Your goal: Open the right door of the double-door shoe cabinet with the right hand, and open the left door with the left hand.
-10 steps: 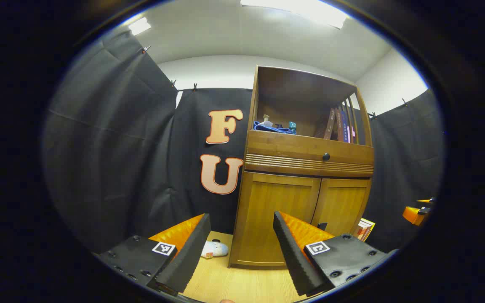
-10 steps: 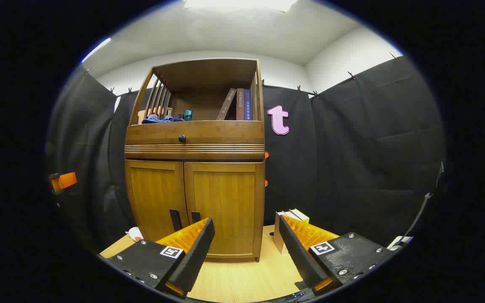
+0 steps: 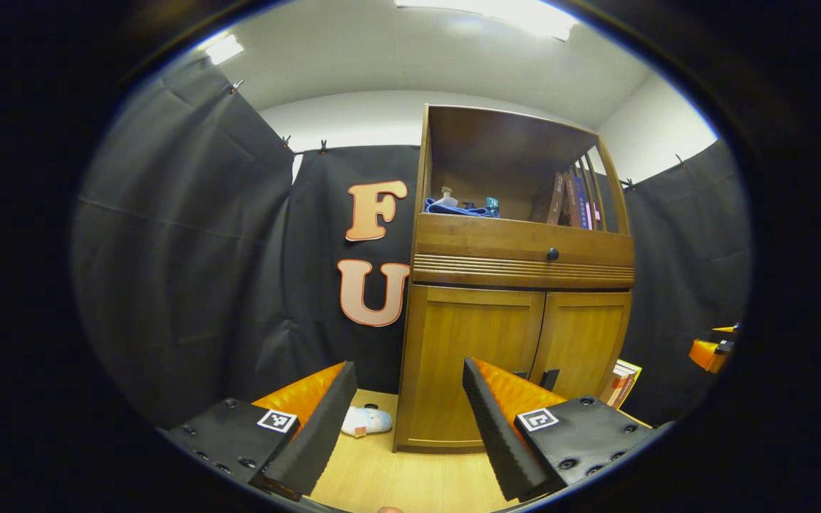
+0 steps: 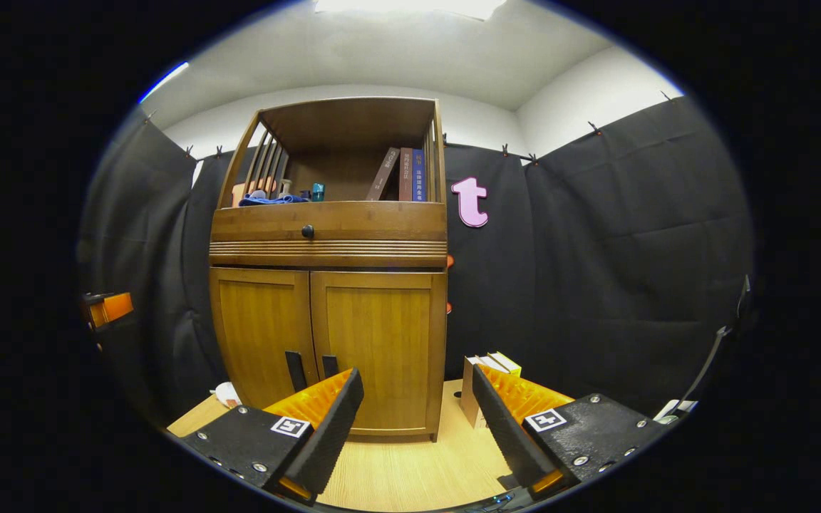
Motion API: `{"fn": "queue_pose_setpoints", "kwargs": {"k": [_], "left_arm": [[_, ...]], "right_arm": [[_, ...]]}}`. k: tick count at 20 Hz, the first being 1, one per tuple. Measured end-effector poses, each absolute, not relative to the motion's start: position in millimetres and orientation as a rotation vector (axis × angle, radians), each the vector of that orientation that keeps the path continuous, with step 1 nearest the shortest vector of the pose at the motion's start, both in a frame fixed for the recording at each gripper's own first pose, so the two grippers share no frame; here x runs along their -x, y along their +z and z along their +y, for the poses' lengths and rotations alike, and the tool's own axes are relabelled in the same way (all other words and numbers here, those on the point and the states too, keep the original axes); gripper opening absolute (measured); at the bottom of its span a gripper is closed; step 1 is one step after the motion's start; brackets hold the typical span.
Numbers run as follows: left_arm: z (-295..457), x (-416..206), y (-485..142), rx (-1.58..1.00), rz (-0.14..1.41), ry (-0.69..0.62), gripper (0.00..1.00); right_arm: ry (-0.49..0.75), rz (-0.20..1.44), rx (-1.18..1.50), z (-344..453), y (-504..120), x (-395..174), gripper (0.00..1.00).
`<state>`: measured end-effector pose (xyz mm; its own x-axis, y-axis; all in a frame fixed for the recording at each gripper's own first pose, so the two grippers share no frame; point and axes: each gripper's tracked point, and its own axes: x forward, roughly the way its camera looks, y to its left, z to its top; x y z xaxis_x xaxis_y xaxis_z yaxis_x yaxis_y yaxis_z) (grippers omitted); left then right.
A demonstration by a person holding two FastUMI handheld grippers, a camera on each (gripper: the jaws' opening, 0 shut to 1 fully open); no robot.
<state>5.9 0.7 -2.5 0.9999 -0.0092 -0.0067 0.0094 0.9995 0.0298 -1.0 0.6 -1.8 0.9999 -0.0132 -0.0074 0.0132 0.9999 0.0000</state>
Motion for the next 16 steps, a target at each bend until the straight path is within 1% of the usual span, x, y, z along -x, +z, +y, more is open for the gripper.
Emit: {"fn": "queue_pose_setpoints", "kwargs": {"k": [9, 15, 16], "left_arm": [[7, -7, -5, -0.054, 0.01, -0.013, 0.93], [7, -12, -2, -0.041, 0.0, -0.012, 0.93], [9, -13, -2, -0.046, 0.0, -0.01, 0.93]], "right_arm": [[-0.016, 0.003, -0.004, 6, -1, 1, 0.94], [0.008, 0.016, 0.004, 21, -7, -14, 0.94], [0.015, 0.02, 0.002, 26, -9, -18, 1.0]]}}
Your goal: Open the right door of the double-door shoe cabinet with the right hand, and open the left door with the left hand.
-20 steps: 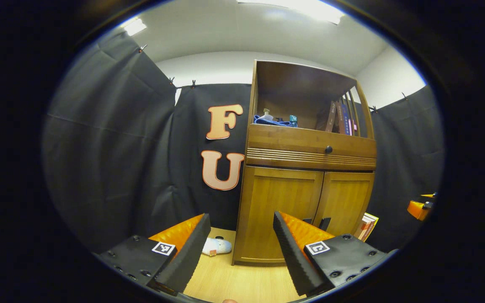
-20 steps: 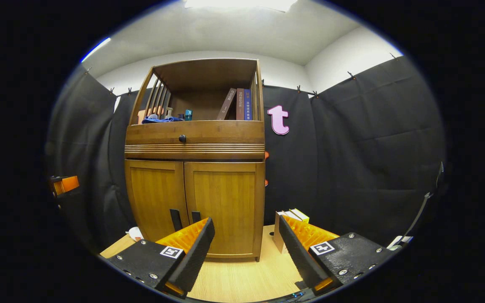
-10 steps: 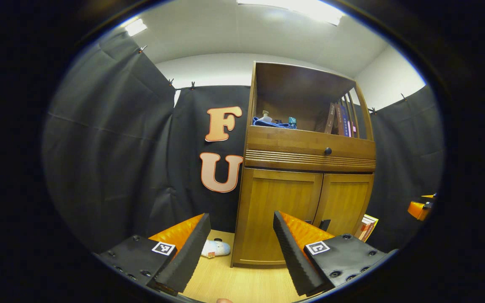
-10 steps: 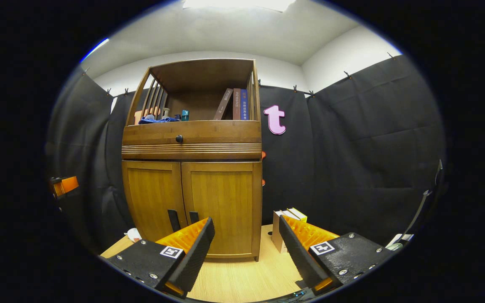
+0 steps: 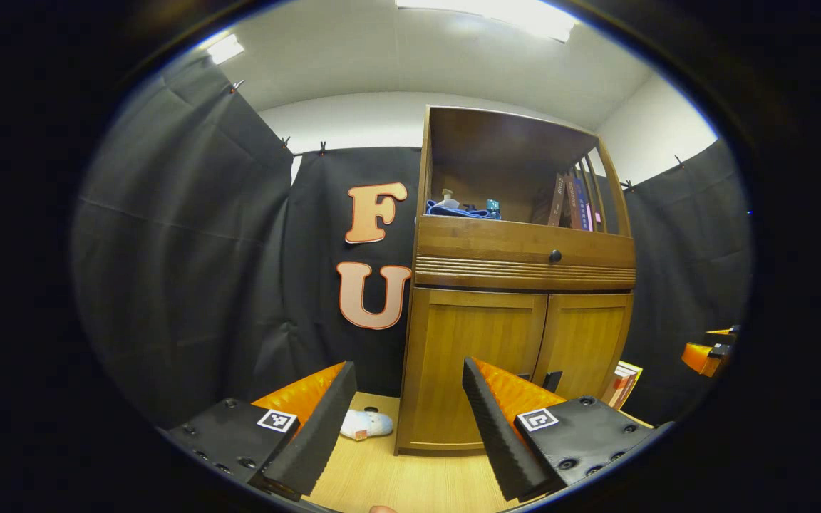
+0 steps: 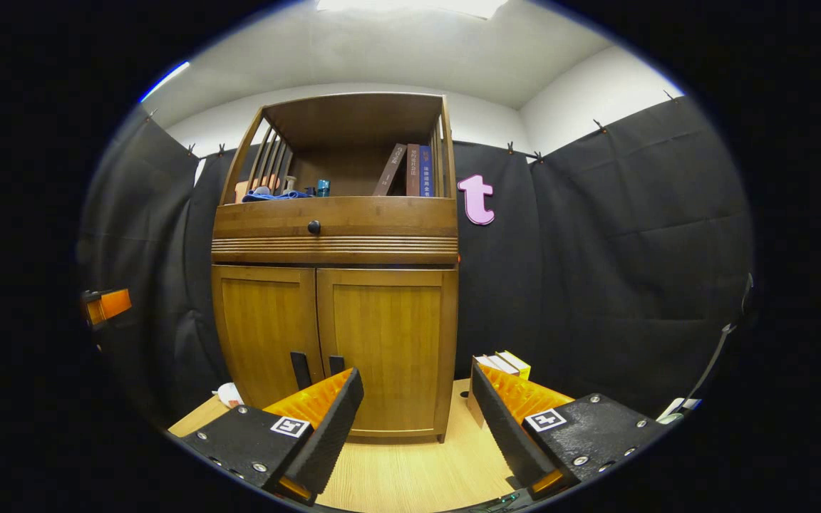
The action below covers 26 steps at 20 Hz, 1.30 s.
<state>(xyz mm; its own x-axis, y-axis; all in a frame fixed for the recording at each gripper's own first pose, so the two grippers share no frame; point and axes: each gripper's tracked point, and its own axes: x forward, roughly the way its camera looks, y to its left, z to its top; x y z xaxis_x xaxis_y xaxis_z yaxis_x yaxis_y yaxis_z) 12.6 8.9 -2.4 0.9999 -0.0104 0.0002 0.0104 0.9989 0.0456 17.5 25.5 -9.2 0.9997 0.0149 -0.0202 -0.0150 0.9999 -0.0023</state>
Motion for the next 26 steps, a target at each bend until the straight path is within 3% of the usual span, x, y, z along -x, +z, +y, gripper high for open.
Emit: {"fn": "queue_pose_setpoints", "kwargs": {"k": [4, 7, 8, 11, 12, 21, 22, 23, 24, 25, 26], "left_arm": [[11, -16, -5, -0.049, 0.008, -0.011, 0.96], [13, -20, -3, -0.046, 0.008, -0.01, 0.93], [13, -21, -5, -0.05, 0.008, -0.01, 0.93], [23, -24, -3, -0.07, 0.004, 0.01, 0.93], [26, -25, -3, -0.075, 0.005, 0.018, 0.93], [57, -31, -5, -0.119, 0.019, 0.094, 0.93], [63, -31, -6, -0.13, 0.02, 0.106, 0.93], [68, -32, -5, -0.138, 0.019, 0.12, 0.97], [74, -32, -4, -0.139, 0.016, 0.134, 0.97], [77, -31, -4, -0.132, 0.013, 0.148, 0.97], [79, -32, -4, -0.124, 0.013, 0.154, 0.96]], "right_arm": [[0.048, 0.034, -0.004, 44, -24, -39, 1.0], [0.084, 0.055, -0.01, 63, -44, -60, 1.0], [0.097, 0.065, -0.015, 70, -52, -68, 0.87], [0.12, 0.089, -0.016, 89, -75, -93, 0.87], [0.116, 0.096, -0.013, 92, -83, -101, 0.94], [0.173, 0.114, -0.006, 149, -135, -188, 0.93], [0.178, 0.116, -0.01, 153, -139, -194, 0.98], [0.179, 0.118, -0.009, 157, -144, -202, 0.91], [0.18, 0.124, -0.008, 160, -149, -212, 0.96], [0.182, 0.137, -0.014, 164, -156, -223, 0.82], [0.184, 0.147, -0.02, 167, -162, -232, 0.92]]}}
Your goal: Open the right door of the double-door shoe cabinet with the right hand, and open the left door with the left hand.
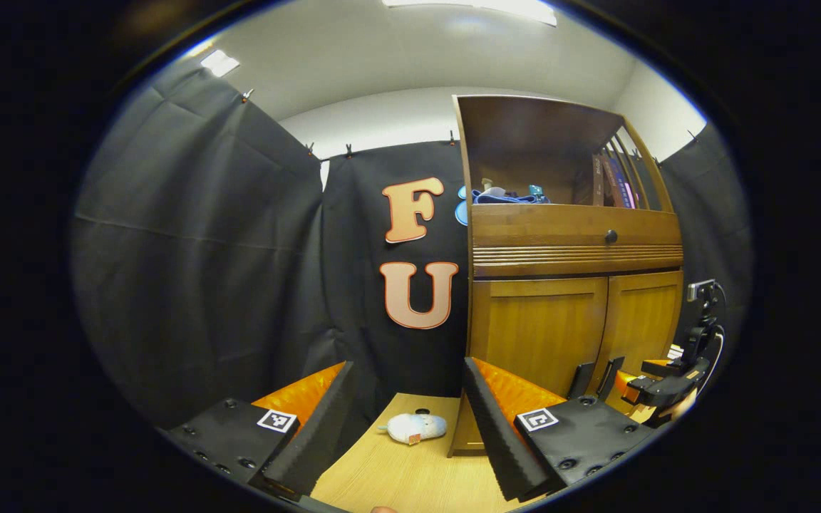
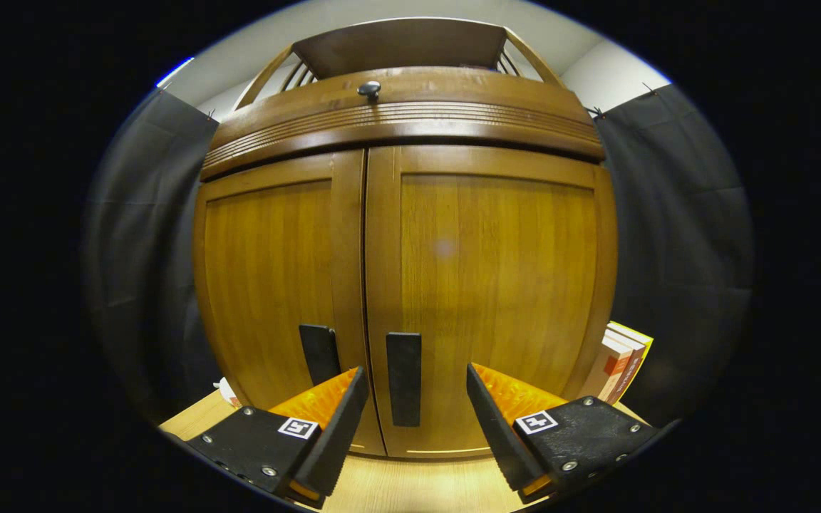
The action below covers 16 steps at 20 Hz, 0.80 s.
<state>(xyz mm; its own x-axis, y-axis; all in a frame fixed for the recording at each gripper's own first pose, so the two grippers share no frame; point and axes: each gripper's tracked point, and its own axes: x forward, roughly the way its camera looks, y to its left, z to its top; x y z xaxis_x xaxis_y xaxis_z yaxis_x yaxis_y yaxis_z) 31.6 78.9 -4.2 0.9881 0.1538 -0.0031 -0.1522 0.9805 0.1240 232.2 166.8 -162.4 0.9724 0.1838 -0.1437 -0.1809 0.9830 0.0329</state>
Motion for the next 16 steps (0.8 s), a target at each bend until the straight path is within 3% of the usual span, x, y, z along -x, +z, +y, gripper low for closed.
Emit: {"fn": "queue_pose_setpoints", "kwargs": {"k": [1, 2, 3, 6, 7, 10, 12, 16], "left_arm": [[82, -32, -6, -0.119, 0.014, 0.159, 0.96], [83, -35, -7, -0.118, 0.017, 0.164, 0.95], [85, -37, -9, -0.121, 0.021, 0.169, 0.94], [88, -43, -14, -0.125, 0.037, 0.184, 0.93], [89, -44, -17, -0.121, 0.044, 0.186, 0.93], [93, -46, -24, -0.126, 0.06, 0.199, 1.0], [94, -44, -27, -0.136, 0.063, 0.209, 0.93], [93, -46, -29, -0.139, 0.066, 0.214, 0.93]], "right_arm": [[0.181, 0.159, -0.022, 168, -168, -242, 0.83], [0.183, 0.167, -0.027, 170, -173, -248, 0.85], [0.191, 0.174, -0.034, 172, -178, -254, 0.7], [0.196, 0.201, -0.072, 174, -195, -271, 0.74], [0.197, 0.215, -0.087, 175, -201, -275, 0.8], [0.194, 0.233, -0.099, 179, -213, -281, 0.63], [0.204, 0.241, -0.094, 184, -217, -283, 0.56], [0.202, 0.257, -0.111, 190, -222, -286, 0.48]]}}
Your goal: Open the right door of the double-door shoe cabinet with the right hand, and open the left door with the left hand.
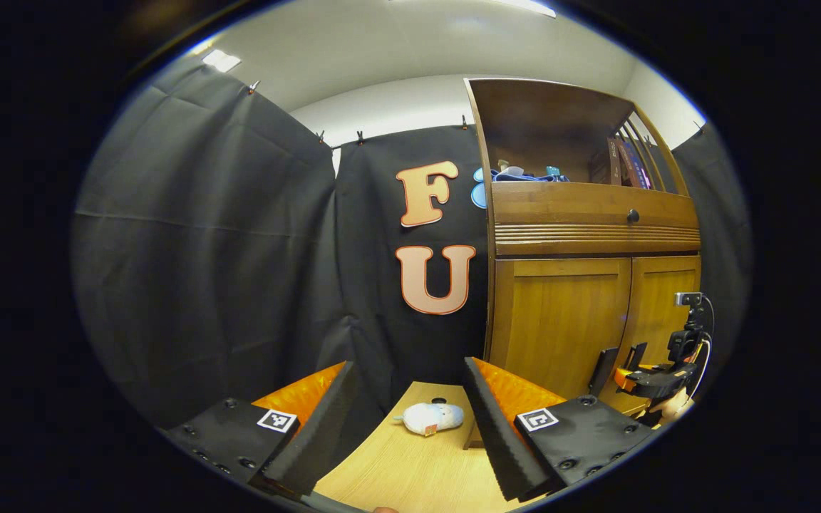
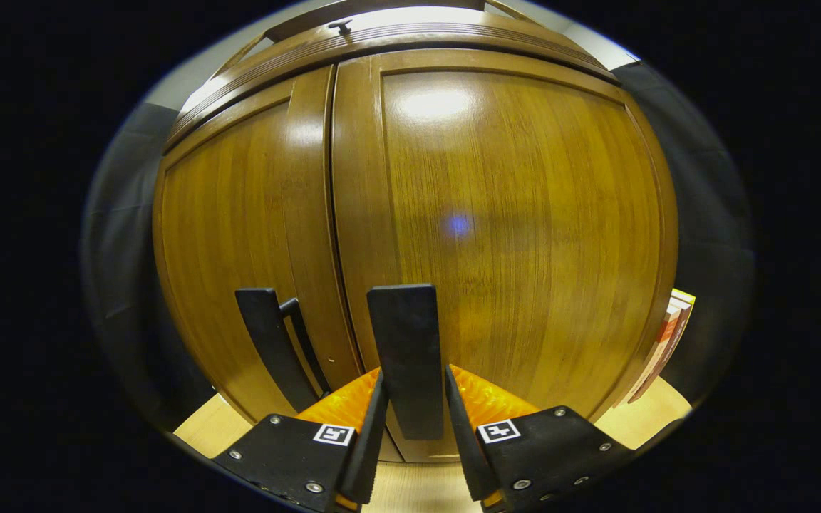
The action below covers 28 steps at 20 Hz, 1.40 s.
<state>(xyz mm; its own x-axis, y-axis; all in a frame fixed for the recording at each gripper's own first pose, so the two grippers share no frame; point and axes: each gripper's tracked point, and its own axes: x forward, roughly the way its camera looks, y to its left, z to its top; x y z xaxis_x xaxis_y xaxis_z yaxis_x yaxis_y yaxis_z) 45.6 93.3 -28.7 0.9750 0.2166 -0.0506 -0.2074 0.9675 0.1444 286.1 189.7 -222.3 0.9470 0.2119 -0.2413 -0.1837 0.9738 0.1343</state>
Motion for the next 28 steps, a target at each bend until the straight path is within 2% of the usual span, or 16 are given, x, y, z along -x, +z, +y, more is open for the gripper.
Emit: {"fn": "queue_pose_setpoints", "kwargs": {"k": [2, 4, 8, 14, 15, 22, 26, 28], "left_arm": [[94, -42, -30, -0.137, 0.069, 0.213, 0.93], [93, -40, -29, -0.133, 0.067, 0.211, 0.93], [95, -32, -26, -0.131, 0.061, 0.221, 0.93], [97, -13, -26, -0.107, 0.058, 0.221, 0.93], [96, -10, -26, -0.099, 0.058, 0.218, 0.96], [80, 5, -19, -0.097, 0.04, 0.171, 0.93], [67, 8, -21, -0.082, 0.042, 0.138, 0.96], [58, 6, -24, -0.08, 0.049, 0.118, 0.98]], "right_arm": [[0.19, 0.256, -0.103, 187, -223, -286, 0.47], [0.194, 0.257, -0.097, 187, -223, -284, 0.36], [0.188, 0.254, -0.08, 184, -224, -275, 0.31], [0.164, 0.246, -0.082, 168, -220, -238, 0.28], [0.161, 0.241, -0.079, 164, -219, -231, 0.28], [0.147, 0.242, -0.082, 123, -210, -171, 0.26], [0.106, 0.242, -0.076, 93, -209, -139, 0.25], [0.085, 0.241, -0.067, 76, -209, -127, 0.21]]}}
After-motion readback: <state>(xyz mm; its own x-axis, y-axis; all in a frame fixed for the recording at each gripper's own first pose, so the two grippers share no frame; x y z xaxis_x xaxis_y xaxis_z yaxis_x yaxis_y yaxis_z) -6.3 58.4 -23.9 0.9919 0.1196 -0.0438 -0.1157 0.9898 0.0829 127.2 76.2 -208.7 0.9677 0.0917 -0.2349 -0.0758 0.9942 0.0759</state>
